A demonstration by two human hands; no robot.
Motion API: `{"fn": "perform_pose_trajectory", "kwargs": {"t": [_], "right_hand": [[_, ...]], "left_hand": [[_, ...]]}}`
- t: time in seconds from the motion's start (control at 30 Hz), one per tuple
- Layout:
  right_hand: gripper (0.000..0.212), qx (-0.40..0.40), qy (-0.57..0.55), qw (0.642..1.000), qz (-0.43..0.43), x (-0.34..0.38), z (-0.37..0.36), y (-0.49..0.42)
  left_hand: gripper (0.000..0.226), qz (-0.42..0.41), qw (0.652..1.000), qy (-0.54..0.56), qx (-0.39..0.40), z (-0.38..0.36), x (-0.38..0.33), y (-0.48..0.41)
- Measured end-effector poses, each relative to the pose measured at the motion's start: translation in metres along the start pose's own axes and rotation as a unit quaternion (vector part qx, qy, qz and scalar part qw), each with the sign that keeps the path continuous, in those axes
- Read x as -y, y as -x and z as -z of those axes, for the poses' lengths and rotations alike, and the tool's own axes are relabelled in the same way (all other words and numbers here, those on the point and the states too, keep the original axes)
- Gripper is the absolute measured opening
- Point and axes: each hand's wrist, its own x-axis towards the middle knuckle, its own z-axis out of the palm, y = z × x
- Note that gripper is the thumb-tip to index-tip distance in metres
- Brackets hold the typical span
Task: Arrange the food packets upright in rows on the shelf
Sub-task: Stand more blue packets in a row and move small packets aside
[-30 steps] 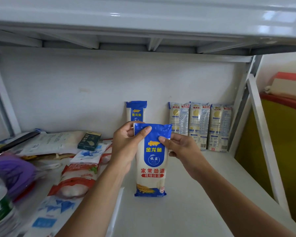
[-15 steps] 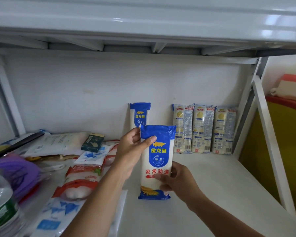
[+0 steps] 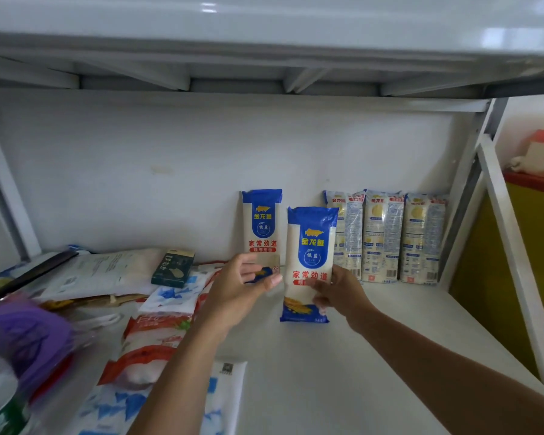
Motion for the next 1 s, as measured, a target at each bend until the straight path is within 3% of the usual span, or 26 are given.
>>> {"fn": "perform_pose_trajectory", "kwargs": {"t": [0.4, 0.7, 1.0], "right_hand": [[0.020, -0.040, 0.066, 0.997, -0.020, 0.008, -0.024, -0.103], [0.024, -0.042, 0.071, 0.996, -0.043, 0.003, -0.021, -0.124], [0.009, -0.053, 0.065, 0.996, -0.030, 0.001, -0.022, -0.131]], "left_hand": [[0.084, -0.006, 0.993, -0.117, 0.022, 0.015, 0.027, -0.018], [0.086, -0.001, 0.990, -0.139, 0.031, 0.018, 0.032, -0.016], [0.085, 0.005, 0.985, -0.166, 0.042, 0.015, 0.028, -0.012]]}}
